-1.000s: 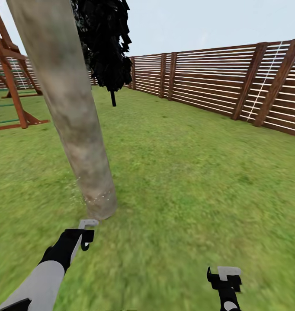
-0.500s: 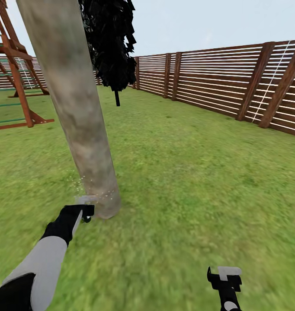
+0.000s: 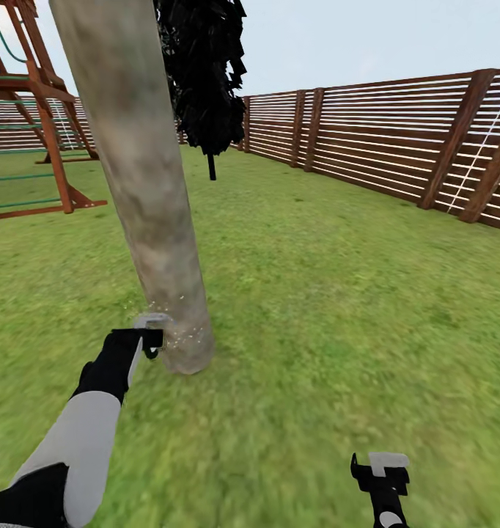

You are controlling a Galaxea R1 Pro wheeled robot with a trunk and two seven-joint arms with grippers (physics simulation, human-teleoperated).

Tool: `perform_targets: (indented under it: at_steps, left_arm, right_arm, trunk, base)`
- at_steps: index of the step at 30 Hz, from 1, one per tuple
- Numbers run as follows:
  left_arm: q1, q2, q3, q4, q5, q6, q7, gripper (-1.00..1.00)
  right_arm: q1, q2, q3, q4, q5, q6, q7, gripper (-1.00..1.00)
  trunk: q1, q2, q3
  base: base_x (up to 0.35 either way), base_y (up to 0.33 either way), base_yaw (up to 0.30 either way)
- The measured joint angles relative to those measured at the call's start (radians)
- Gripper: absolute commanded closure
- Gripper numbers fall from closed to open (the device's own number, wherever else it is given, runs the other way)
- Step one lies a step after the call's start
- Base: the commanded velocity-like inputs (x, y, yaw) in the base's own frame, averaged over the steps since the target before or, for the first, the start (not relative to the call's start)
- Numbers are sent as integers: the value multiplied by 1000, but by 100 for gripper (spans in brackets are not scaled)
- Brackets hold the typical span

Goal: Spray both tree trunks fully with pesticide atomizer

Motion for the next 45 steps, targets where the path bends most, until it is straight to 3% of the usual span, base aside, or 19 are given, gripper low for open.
perform_targets:
  at_steps: [3,6,9,11,28,39,45]
  left_arm:
    - [-1,23,8,-57,-2,5,-10,100]
    - [7,63,-2,-65,-1,6,-14,100]
    - [5,61,-39,-66,1,7,-10,100]
    - [6,62,-42,-65,-2,7,-9,100]
    - [6,62,-41,-65,-2,7,-9,100]
    - [13,63,-40,-47,2,2,0,100]
    - [66,67,-35,-41,-3,0,1,100]
  right_arm:
    - [0,-1,0,0,0,0,0,-100]
    - [0,-2,0,0,0,0,0,-100]
    - [0,-3,-1,0,0,0,0,-100]
    - [0,-2,0,0,0,0,0,-100]
    - [0,-2,0,0,0,0,0,-100]
    - [0,-2,0,0,0,0,-1,-100]
    - [0,-3,0,0,0,0,-2,-100]
  trunk:
    - [0,0,0]
    - [0,0,0]
    - [0,0,0]
    - [0,0,0]
    - [0,0,0]
    - [0,0,0]
    - [0,0,0]
  base:
    - [0,0,10]
    - [0,0,1]
    - [179,-175,0]
    - [144,-233,0]
    - [-80,-266,10]
    - [147,-250,188]
    - [76,-253,1]
